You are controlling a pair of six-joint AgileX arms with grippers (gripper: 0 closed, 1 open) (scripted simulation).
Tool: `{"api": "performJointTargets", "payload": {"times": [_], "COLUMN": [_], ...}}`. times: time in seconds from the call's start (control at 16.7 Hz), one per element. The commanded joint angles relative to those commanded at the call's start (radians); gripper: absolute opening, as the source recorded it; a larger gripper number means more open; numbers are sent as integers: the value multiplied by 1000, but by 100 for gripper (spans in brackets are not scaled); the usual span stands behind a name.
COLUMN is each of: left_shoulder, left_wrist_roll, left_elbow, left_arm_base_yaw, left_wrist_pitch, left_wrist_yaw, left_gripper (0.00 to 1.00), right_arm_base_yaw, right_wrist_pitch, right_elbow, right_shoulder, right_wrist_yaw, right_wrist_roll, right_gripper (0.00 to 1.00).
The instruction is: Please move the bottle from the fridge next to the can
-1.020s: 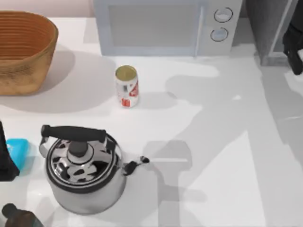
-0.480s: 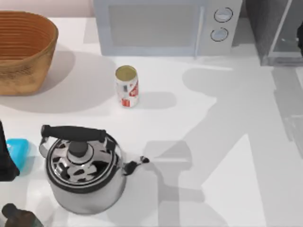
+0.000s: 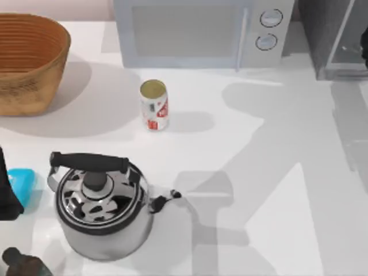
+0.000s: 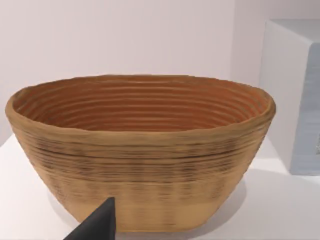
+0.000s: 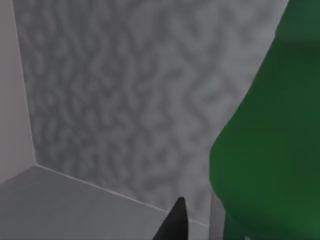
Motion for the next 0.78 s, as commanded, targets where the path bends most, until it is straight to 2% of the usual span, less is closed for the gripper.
{"api": "performJointTargets", "payload": {"times": [0.3, 0.78], "left_shoulder": [0, 0], "left_wrist_roll": [0, 0], "left_elbow": [0, 0], "left_arm_base_yaw": [0, 0], "left_wrist_pitch": [0, 0], "left_wrist_yaw": [0, 0], "left_gripper": [100, 100], "right_arm_base_yaw": [0, 0], "right_wrist_pitch": [0, 0], "right_elbow": [0, 0], "right_shoulder": [0, 0], "right_wrist_yaw": [0, 0], "right_wrist_roll": [0, 0], "right_gripper": [2, 0]}}
